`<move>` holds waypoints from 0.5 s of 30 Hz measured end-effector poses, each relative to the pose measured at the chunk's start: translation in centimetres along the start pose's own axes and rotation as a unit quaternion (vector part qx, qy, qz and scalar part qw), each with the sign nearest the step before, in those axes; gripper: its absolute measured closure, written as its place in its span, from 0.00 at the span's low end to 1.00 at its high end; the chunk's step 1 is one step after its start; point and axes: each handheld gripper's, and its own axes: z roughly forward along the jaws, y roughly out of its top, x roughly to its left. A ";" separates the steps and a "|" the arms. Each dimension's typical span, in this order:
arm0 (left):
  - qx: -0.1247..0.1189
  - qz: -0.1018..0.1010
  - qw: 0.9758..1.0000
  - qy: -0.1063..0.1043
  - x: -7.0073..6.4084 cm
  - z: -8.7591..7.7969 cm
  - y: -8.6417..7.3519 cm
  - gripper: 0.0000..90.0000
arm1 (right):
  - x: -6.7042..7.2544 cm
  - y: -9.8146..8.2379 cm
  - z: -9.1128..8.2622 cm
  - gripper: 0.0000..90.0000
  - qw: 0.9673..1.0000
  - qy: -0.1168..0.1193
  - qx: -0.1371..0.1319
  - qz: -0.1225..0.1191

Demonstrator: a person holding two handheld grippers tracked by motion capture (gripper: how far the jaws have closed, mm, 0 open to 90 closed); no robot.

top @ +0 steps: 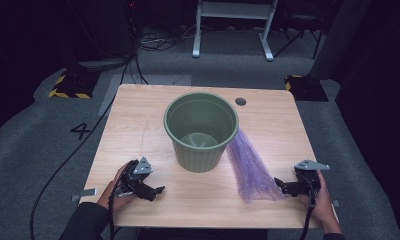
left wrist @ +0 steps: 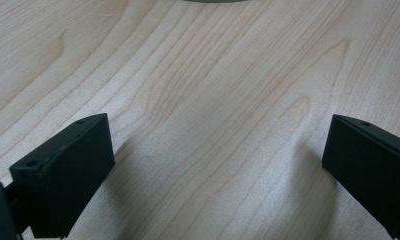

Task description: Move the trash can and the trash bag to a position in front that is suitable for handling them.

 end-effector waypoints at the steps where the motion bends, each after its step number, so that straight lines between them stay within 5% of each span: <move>1: 0.000 0.003 1.000 -0.002 0.1 0.0 0.0 0.00 | 0.0 0.0 0.0 0.01 1.000 0.000 0.000 0.000; 5: 0.000 0.011 1.000 -0.009 0.2 -0.2 -0.2 0.00 | 0.2 -0.1 -0.2 0.04 1.000 -0.003 -0.006 -0.006; 7: 0.000 0.013 1.000 -0.011 0.2 -0.3 -0.3 0.00 | 0.3 -0.3 -0.5 0.17 1.000 0.006 -0.018 -0.003; 15: -0.001 0.020 1.000 -0.016 0.2 -0.5 -0.5 0.00 | 0.6 -0.1 -1.3 0.18 1.000 -0.010 0.008 -0.016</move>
